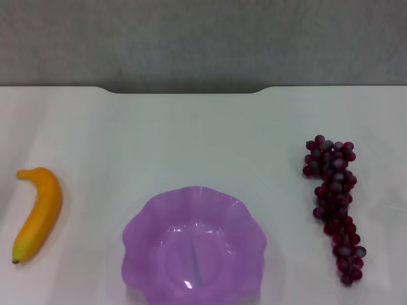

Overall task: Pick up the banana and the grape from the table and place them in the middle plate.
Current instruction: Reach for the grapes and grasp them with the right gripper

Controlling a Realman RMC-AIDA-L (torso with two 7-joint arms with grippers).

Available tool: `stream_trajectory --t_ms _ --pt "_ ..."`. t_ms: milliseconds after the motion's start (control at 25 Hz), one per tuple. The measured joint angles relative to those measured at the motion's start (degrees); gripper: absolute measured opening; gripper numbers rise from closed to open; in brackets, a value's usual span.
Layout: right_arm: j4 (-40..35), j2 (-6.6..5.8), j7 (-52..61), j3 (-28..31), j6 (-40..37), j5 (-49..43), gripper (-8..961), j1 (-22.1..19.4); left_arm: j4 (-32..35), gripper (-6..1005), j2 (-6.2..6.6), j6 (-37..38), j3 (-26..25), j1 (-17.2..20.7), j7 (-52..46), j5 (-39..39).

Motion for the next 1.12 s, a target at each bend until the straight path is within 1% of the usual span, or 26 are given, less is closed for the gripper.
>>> stream_trajectory --t_ms 40,80,200,280,440,600,760,960,1120 --pt "0.55 0.02 0.00 0.01 -2.01 -0.01 0 -0.69 -0.58 19 -0.51 -3.73 0.06 1.77 0.24 -0.13" --pt "1.20 0.02 0.00 0.05 -3.78 0.03 1 -1.43 -0.58 19 -0.66 -6.72 0.08 3.07 0.25 -0.20" --pt "2.93 0.14 -0.01 0.14 -8.62 0.35 2 -3.42 0.76 20 -0.68 -17.49 0.08 6.70 0.64 -0.26" --pt "4.00 0.19 -0.25 0.21 -11.29 1.29 3 -4.70 1.65 20 -0.72 -20.56 0.07 8.03 2.02 -0.26" --pt "6.65 0.31 -2.89 0.21 -17.26 3.40 5 -7.11 6.34 21 -0.70 -22.86 0.09 8.93 5.71 -0.25" --pt "9.12 0.31 -3.14 -0.13 -22.55 3.92 7 -8.79 9.35 22 -0.82 -24.79 0.12 10.02 8.76 -0.23" --pt "10.19 0.27 -2.93 -0.84 -23.50 3.60 9 -9.04 11.62 23 -0.75 -25.32 0.10 10.07 9.34 -0.21" --pt "10.86 0.15 -3.01 -3.17 -23.54 3.43 11 -8.39 12.00 24 -0.74 -25.01 0.12 9.91 10.71 -0.02" --pt "10.97 0.11 -3.36 -5.12 -23.62 3.33 13 -7.82 12.81 147 -0.79 -24.90 0.61 9.70 13.89 0.23"
